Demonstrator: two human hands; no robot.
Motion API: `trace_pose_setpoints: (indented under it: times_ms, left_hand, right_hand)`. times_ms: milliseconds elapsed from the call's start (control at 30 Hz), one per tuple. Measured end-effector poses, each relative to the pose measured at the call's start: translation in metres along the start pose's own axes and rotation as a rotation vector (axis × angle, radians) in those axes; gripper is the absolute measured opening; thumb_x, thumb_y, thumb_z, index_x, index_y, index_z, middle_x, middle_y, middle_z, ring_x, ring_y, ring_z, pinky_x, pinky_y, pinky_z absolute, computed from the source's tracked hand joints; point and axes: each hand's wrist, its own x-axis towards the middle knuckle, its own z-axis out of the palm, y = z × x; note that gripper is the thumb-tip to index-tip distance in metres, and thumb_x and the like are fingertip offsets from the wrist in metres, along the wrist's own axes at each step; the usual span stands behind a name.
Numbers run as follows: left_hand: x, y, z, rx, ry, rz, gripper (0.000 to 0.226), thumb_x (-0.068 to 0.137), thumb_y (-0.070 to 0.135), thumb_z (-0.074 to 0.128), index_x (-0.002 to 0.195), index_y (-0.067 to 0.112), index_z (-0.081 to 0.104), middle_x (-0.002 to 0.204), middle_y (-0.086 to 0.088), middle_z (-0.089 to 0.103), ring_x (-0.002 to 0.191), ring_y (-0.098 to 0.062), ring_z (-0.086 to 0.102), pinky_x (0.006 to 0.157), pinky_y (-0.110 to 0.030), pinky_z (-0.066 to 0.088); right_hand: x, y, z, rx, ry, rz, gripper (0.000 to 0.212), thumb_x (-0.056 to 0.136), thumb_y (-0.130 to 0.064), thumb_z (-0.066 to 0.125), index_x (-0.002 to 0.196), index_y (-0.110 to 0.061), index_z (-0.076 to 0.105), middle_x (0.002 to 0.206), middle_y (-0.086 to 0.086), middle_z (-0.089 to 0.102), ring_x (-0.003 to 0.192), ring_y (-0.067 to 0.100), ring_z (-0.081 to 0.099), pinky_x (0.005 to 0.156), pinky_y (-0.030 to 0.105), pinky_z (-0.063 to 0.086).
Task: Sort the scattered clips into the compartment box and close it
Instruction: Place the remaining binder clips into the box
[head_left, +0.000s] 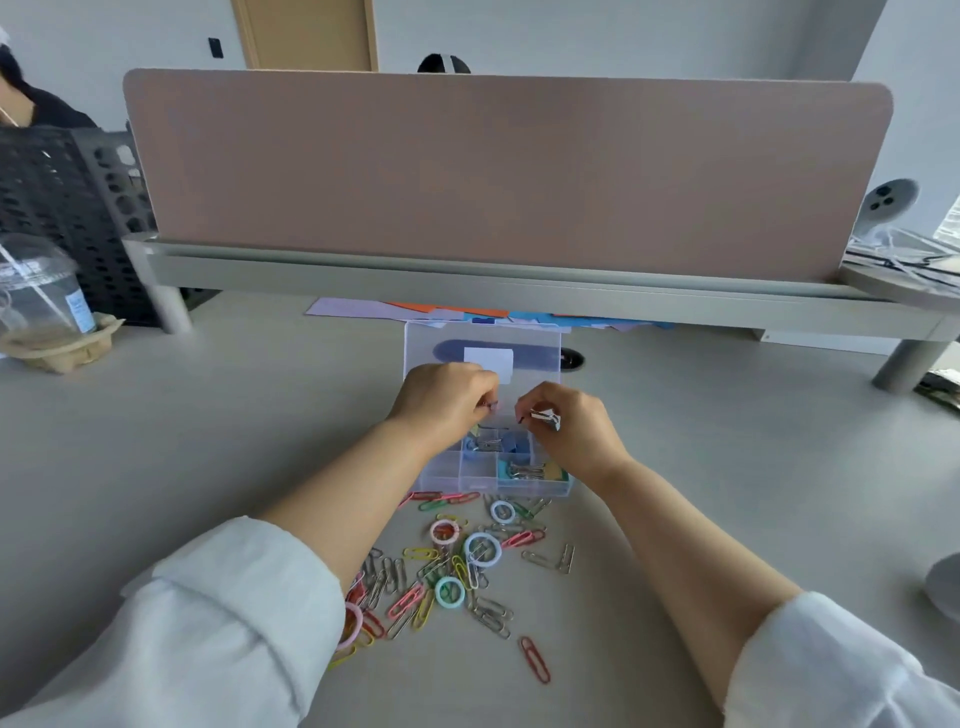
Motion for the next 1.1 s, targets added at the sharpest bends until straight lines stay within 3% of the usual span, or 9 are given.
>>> trace_pose_setpoints:
  times_ms: [267, 367, 567, 733, 1100]
  left_hand:
    - [0.001, 0.001, 0.009, -0.023, -0.064, 0.05, 0.016, 0.085, 0.017, 0.061, 0.096, 0.008, 0.069, 0.1, -0.009, 0.069, 0.09, -0.028, 0.061, 0.07, -0.025, 0.037]
    - [0.001, -0.001, 0.007, -0.038, -0.087, 0.065, 0.017, 0.085, 0.016, 0.061, 0.098, 0.01, 0.07, 0.101, -0.007, 0.07, 0.091, -0.026, 0.062, 0.073, -0.027, 0.042]
    - [-0.001, -0.004, 0.002, -0.008, -0.155, 0.092, 0.018, 0.086, 0.015, 0.058, 0.1, 0.012, 0.069, 0.107, -0.005, 0.069, 0.095, -0.025, 0.062, 0.079, -0.029, 0.046]
    - [-0.003, -0.001, 0.004, 0.049, -0.094, 0.11, 0.02, 0.088, 0.018, 0.056, 0.102, 0.015, 0.069, 0.107, -0.003, 0.068, 0.1, -0.024, 0.059, 0.076, -0.028, 0.043]
    - [0.006, -0.008, -0.003, -0.053, -0.301, 0.066, 0.024, 0.087, 0.011, 0.058, 0.105, 0.019, 0.071, 0.108, -0.004, 0.071, 0.097, -0.024, 0.062, 0.084, -0.031, 0.05]
  right_hand:
    - [-0.003, 0.001, 0.001, -0.083, -0.045, -0.023, 0.02, 0.08, -0.007, 0.055, 0.088, -0.019, 0.068, 0.098, 0.008, 0.07, 0.09, 0.026, 0.062, 0.085, 0.038, 0.053]
    - [-0.005, -0.002, -0.002, -0.12, -0.052, 0.0, 0.023, 0.083, -0.009, 0.055, 0.099, -0.018, 0.068, 0.107, 0.011, 0.067, 0.095, 0.029, 0.06, 0.086, 0.034, 0.05]
    - [-0.006, -0.007, -0.005, -0.29, -0.043, -0.088, 0.035, 0.085, 0.003, 0.043, 0.102, -0.011, 0.07, 0.115, 0.01, 0.062, 0.107, 0.029, 0.052, 0.086, 0.034, 0.047]
    - [-0.007, -0.009, -0.009, -0.436, -0.151, -0.126, 0.048, 0.085, 0.002, 0.039, 0.11, -0.028, 0.068, 0.113, 0.006, 0.059, 0.103, 0.028, 0.047, 0.088, 0.035, 0.041]
    - [-0.007, -0.011, -0.007, -0.527, -0.109, -0.076, 0.036, 0.087, -0.005, 0.042, 0.108, -0.021, 0.067, 0.114, 0.003, 0.067, 0.109, 0.027, 0.05, 0.09, 0.033, 0.04]
